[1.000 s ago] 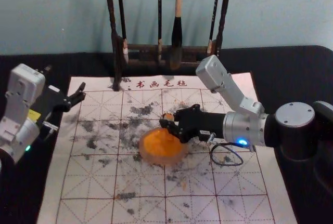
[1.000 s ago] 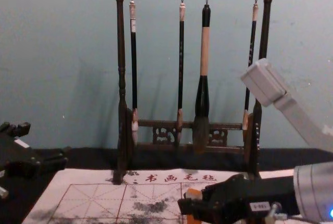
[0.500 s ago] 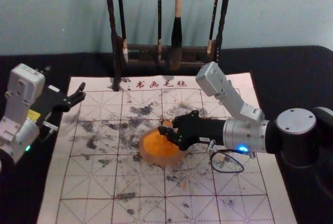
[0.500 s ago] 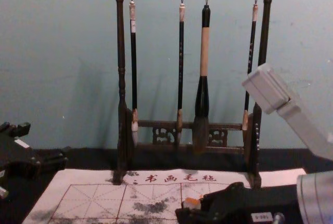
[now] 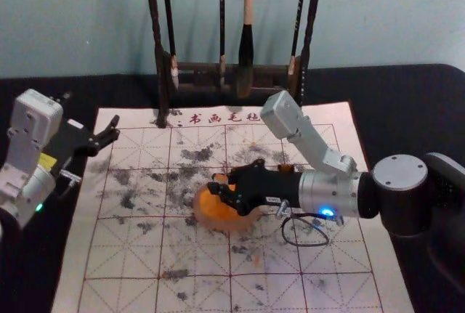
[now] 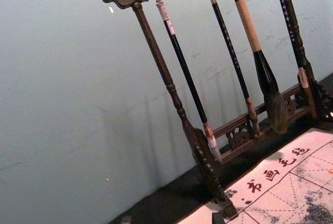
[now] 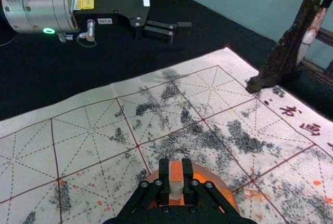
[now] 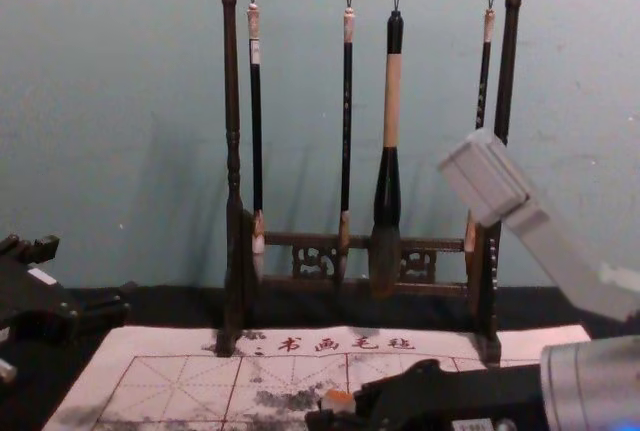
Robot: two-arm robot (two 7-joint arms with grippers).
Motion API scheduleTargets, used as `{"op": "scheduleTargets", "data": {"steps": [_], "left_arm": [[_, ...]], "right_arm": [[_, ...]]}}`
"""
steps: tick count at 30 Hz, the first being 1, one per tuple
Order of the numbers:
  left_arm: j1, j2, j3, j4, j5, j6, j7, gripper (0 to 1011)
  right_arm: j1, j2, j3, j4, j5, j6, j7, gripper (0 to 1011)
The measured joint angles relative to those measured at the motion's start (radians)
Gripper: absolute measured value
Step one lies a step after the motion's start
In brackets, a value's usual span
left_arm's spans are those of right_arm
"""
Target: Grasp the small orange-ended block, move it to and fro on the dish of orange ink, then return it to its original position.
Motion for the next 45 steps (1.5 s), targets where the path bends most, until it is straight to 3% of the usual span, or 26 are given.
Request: {"op": "scheduleTargets", "data": {"steps": [14,24,45], "left_arm": [[0.000,0.000,0.000,0.000,0.000,0.000,0.000,1001],[0.000,0.000,0.000,0.000,0.000,0.000,0.000,1001],[0.000,0.000,0.000,0.000,0.000,0.000,0.000,1002]], "right_arm": [[0.037,-0.044,-0.012,0.059,-0.012,-0.012,-0.005,105],[0.054,-0.061,-0.002,0.093,-0.024,-0.016,-0.023,105],[0.036,-0.031,0.032,0.068,-0.039,-0.010,-0.039,105]]}}
